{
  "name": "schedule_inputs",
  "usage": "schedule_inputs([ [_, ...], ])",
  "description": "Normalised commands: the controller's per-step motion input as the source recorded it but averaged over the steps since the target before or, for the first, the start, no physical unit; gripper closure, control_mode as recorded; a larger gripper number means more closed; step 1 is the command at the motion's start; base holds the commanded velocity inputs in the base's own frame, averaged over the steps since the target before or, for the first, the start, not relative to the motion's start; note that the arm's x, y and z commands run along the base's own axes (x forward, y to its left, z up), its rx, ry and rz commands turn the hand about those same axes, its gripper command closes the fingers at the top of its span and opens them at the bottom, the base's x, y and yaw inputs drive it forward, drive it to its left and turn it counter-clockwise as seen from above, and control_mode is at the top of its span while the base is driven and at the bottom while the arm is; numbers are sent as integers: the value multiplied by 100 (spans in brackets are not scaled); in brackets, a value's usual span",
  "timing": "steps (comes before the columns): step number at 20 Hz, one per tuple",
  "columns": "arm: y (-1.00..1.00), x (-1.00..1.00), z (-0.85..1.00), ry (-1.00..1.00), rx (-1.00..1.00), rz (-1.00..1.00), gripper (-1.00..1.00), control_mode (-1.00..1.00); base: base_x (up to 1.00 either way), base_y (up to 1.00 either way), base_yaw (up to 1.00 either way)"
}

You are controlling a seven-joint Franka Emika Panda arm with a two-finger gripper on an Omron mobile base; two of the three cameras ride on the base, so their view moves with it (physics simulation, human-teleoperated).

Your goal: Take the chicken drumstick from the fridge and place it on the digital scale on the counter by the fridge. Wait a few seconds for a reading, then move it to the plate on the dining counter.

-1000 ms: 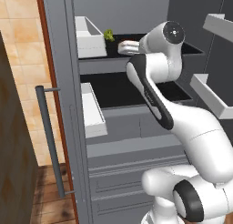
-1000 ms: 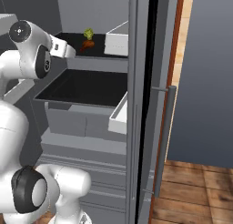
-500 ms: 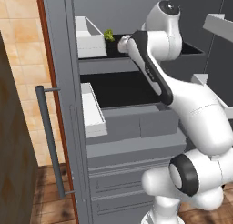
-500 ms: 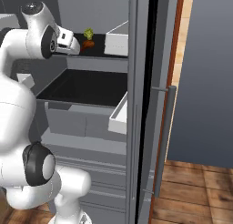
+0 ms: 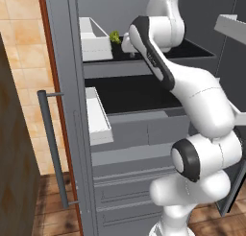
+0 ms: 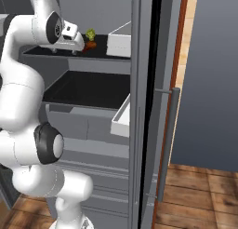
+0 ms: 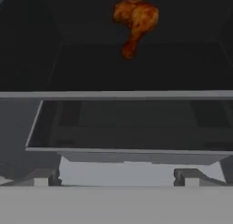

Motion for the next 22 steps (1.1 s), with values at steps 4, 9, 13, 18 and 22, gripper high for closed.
schedule_inputs([
  [4,0,46,-38,-1,1,0,-100,-100,0,0,0],
  [9,0,56,-15,-3,3,0,-100,-100,0,0,0],
  [13,-2,61,0,0,4,0,-100,-100,0,0,0],
  [18,-2,45,0,0,0,0,-100,-100,0,0,0],
  [22,-1,18,0,0,0,0,-100,-100,0,0,0],
])
